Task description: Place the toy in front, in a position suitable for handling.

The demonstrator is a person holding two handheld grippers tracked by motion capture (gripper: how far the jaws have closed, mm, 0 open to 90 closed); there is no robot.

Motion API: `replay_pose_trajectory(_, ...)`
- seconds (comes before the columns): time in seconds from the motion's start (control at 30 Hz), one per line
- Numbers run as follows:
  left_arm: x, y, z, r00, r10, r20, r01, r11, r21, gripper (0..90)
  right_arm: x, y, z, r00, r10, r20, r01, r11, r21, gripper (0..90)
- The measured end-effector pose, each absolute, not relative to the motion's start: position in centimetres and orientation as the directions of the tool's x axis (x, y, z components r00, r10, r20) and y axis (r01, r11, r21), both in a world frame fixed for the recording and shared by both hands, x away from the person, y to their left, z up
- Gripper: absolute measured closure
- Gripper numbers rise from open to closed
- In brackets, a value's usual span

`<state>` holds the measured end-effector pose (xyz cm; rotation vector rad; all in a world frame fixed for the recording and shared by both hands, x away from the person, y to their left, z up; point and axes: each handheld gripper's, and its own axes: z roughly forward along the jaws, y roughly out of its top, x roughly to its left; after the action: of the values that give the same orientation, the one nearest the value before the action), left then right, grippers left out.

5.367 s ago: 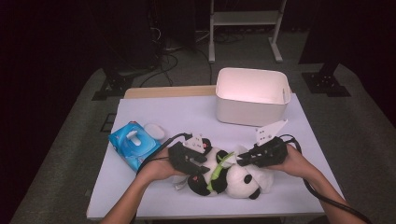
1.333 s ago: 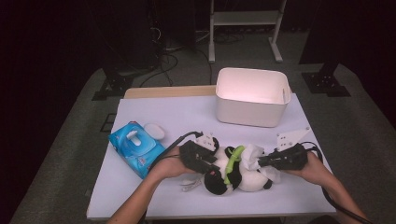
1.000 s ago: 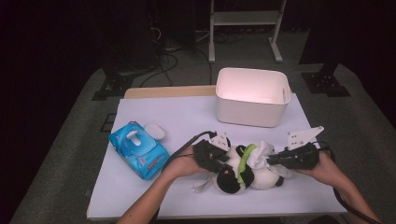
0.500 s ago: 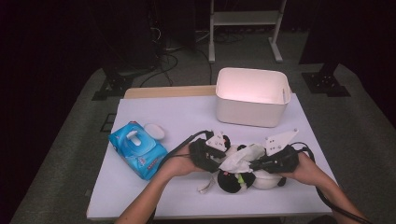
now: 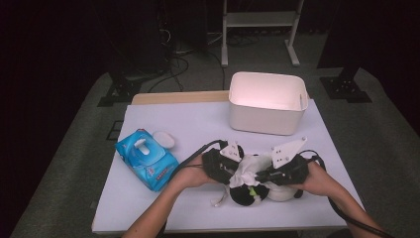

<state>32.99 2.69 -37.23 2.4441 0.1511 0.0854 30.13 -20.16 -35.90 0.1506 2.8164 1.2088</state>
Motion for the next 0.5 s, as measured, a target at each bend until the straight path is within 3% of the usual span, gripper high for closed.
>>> replay_pose_trajectory(0.5, 32.8, 2.9, -37.0, 0.992, 0.126, 0.033, 0.076, -0.770, 0.633, 58.2, 30.9, -18.5, -35.2, -0.996, 0.085, -0.035, 0.036, 0.709, 0.704, 86.8)
